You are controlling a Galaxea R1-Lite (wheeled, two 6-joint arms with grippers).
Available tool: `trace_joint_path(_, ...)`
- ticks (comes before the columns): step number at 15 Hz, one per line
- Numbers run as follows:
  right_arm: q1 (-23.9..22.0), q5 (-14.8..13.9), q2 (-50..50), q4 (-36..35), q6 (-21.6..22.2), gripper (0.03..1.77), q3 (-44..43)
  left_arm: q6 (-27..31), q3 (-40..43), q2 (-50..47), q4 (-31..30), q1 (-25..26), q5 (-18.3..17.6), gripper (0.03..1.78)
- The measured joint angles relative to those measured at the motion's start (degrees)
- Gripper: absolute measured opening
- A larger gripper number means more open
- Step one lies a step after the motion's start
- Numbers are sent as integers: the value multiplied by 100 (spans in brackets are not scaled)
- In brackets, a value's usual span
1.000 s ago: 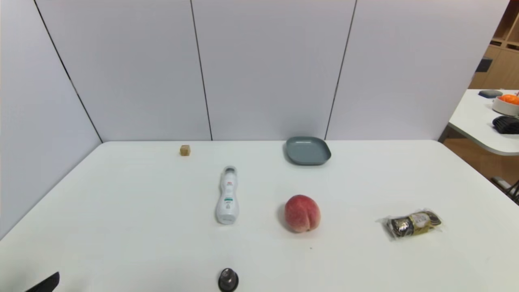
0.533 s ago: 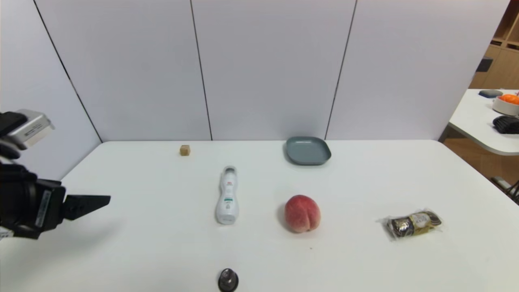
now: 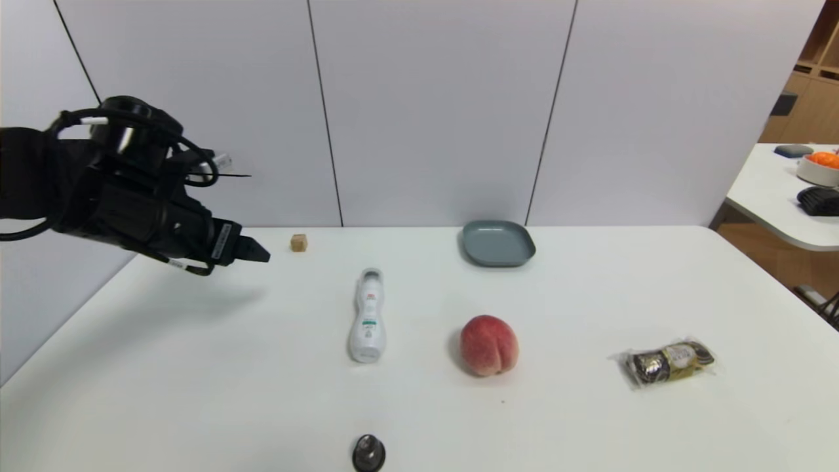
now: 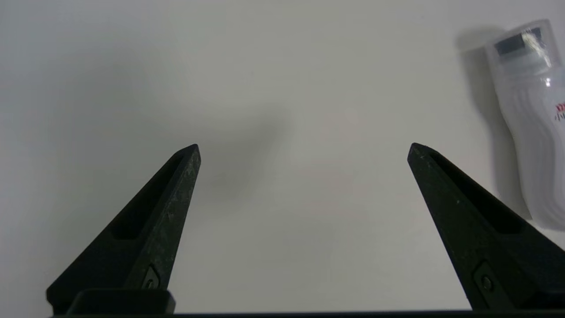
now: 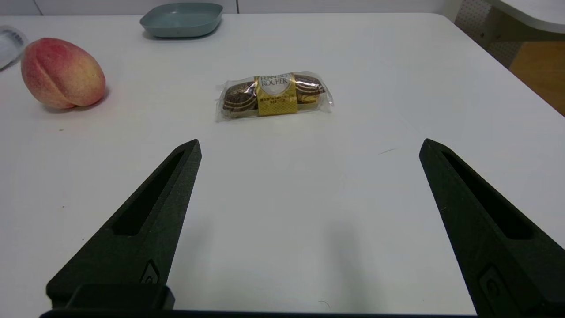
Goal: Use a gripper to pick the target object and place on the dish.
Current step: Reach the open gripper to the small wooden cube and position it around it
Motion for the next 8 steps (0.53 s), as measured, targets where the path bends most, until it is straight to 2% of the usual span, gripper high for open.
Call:
trace_joint_path(5, 0, 0, 0, 0, 0, 171, 0, -541, -1456, 1495, -34, -110, 27, 169)
trace_joint_path(8, -2, 0, 0, 2, 0, 171, 0, -630, -2205, 2194, -91, -121, 39, 169)
